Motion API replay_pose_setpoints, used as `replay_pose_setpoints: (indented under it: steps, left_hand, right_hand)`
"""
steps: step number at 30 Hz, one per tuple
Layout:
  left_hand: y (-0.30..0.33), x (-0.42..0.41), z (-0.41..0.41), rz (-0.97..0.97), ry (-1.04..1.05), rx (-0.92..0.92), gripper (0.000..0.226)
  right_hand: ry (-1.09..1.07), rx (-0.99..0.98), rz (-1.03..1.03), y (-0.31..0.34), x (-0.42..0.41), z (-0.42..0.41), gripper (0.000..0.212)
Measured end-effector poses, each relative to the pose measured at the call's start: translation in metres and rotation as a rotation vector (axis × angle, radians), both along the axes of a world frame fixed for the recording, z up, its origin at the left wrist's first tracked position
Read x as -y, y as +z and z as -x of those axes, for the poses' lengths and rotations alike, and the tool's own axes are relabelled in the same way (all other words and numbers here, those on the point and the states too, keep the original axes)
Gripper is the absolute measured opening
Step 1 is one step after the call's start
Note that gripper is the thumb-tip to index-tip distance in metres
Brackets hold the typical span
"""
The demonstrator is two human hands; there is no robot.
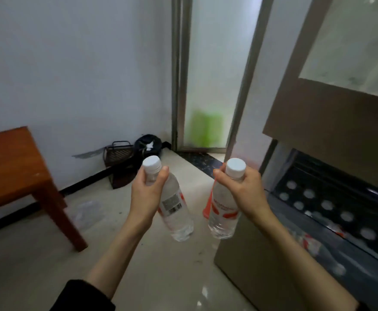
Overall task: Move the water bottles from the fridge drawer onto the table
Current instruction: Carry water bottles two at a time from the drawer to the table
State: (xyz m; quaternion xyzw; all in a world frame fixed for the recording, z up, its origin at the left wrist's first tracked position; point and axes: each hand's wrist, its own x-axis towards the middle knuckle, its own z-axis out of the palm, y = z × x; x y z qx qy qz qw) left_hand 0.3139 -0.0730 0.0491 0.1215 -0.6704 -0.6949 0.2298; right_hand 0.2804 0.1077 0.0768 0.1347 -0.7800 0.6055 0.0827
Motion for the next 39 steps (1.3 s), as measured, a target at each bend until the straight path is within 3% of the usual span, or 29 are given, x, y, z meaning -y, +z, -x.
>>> replay_pose_setpoints:
  steps: [8, 13, 18, 24, 29, 33, 39]
  left_hand:
    - [-0.016, 0.212, -0.068, 0.141, 0.282, 0.113, 0.012]
    - [-0.028, 0.321, -0.1, 0.234, 0.377, 0.241, 0.04]
    - [-0.038, 0.407, -0.114, 0.228, 0.448, 0.253, 0.023]
    - [-0.054, 0.502, -0.096, 0.253, 0.541, 0.269, 0.024]
    - [-0.063, 0.594, -0.056, 0.269, 0.555, 0.28, 0.012]
    - [-0.063, 0.671, -0.024, 0.274, 0.57, 0.299, 0.026]
    - [-0.069, 0.763, 0.009, 0.24, 0.576, 0.319, 0.031]
  right_hand:
    - [0.299, 0.05, -0.009, -0.027, 0.224, -0.011, 0.015]
    - [0.431, 0.1, -0.056, -0.047, 0.341, -0.019, 0.015]
    - [0.548, 0.125, -0.111, -0.056, 0.442, -0.011, 0.012]
    - [0.636, 0.128, -0.118, -0.071, 0.551, 0.024, 0.014]
    - [0.688, 0.139, -0.098, -0.082, 0.647, 0.069, 0.026]
    - [0.731, 0.13, -0.123, -0.08, 0.722, 0.104, 0.018]
    - [0.764, 0.119, -0.214, -0.082, 0.821, 0.144, 0.023]
